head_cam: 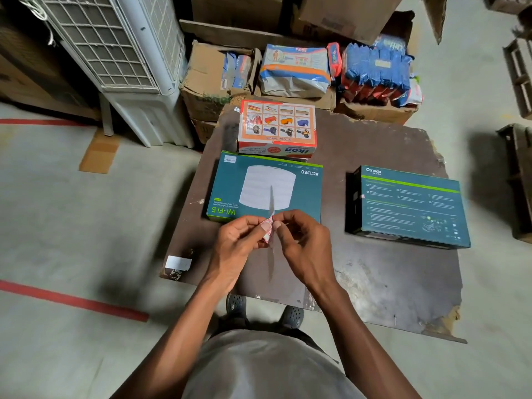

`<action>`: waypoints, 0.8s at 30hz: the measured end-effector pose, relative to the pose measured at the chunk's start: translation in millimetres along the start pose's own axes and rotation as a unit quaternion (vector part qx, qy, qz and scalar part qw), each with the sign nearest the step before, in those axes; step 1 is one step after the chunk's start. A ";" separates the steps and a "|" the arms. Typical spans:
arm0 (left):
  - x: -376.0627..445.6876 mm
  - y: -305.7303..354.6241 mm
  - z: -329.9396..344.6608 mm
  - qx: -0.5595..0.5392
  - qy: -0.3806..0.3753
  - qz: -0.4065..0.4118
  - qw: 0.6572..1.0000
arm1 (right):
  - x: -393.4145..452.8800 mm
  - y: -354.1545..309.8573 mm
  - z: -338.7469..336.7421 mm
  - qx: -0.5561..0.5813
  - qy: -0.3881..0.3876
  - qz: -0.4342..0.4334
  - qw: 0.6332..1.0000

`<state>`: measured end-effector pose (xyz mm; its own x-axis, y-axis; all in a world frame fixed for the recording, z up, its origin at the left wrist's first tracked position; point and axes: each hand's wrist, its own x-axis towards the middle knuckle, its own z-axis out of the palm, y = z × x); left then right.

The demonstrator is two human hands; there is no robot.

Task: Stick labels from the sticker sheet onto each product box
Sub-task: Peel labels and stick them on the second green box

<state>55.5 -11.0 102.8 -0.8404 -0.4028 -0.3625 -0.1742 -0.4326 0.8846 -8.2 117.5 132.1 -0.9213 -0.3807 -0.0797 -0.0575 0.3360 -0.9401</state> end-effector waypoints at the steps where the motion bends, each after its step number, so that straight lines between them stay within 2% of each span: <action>1: -2.0 3.7 2.6 0.000 0.001 0.009 1.000 | -0.3 -4.4 -2.1 0.010 -0.001 0.000 1.000; 10: -6.5 13.8 14.4 -0.010 0.005 0.052 0.999 | -3.0 -14.2 -14.6 0.040 -0.013 0.000 0.999; 15: -4.6 16.7 12.8 0.031 -0.005 0.076 0.997 | -1.1 -17.6 -22.5 0.053 -0.033 -0.004 0.998; 24: -4.7 27.8 13.2 0.070 -0.010 0.096 0.993 | 4.7 -16.8 -24.5 0.018 -0.016 -0.050 0.998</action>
<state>47.9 -10.5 133.0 -0.8750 -0.4504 -0.1778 -0.0773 -0.2327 0.9695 -21.0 131.1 155.6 -0.8988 -0.4384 0.0049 -0.1341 0.2643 -0.9551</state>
